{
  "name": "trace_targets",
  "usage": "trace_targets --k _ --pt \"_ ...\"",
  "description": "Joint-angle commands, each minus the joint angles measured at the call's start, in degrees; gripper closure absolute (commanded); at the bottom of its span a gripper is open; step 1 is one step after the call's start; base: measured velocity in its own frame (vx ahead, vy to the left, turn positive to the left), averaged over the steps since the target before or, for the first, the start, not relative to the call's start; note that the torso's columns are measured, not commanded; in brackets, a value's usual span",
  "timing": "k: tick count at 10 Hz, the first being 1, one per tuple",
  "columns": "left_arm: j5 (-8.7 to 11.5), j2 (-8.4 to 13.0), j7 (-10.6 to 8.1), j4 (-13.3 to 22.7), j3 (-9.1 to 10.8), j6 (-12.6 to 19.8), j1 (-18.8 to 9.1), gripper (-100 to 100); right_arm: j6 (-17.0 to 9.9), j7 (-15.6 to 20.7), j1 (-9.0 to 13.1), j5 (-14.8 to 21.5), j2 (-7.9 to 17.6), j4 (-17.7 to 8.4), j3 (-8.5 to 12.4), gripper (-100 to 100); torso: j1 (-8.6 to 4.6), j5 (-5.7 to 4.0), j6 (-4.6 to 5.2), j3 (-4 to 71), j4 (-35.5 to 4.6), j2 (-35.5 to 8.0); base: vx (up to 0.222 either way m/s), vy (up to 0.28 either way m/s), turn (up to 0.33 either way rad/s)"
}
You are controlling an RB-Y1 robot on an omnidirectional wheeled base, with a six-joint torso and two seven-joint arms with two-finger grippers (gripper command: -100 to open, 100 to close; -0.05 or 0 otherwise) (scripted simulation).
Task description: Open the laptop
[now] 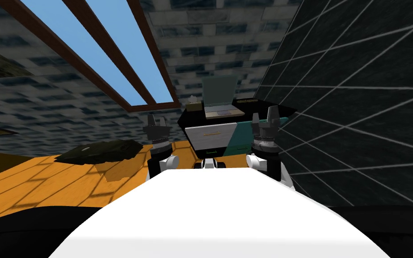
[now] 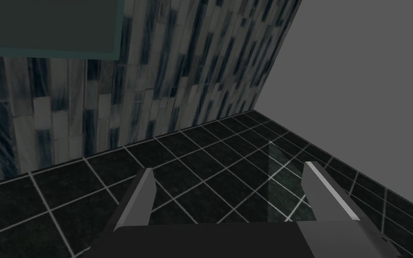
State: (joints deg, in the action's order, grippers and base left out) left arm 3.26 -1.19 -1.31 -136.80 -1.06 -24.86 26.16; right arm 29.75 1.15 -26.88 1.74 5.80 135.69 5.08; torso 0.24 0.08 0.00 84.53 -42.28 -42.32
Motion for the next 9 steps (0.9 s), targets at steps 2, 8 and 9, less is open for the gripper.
trace_targets --k 2,8,9 --pt "0.0 0.0 0.0 0.0 0.0 0.0 0.0 0 1.2 -0.8 -1.5 3.3 6.5 -3.1 5.9 -100 -0.1 -0.03 0.0 0.0 0.0 0.0 0.022 0.245 0.014" --pt "0.0 0.0 0.0 0.0 0.0 0.0 0.0 0 3.4 -2.4 -4.7 9.4 15.8 -8.6 16.1 -100 -0.29 -0.1 0.01 0.1 0.0 0.1 0.016 0.287 0.016" --pt "0.0 0.0 0.0 0.0 -0.01 0.0 0.0 0 3.4 -2.4 -4.7 9.4 15.8 -8.6 17.0 -100 -0.09 -0.04 -0.01 0.1 0.0 0.1 0.006 0.231 -0.003"
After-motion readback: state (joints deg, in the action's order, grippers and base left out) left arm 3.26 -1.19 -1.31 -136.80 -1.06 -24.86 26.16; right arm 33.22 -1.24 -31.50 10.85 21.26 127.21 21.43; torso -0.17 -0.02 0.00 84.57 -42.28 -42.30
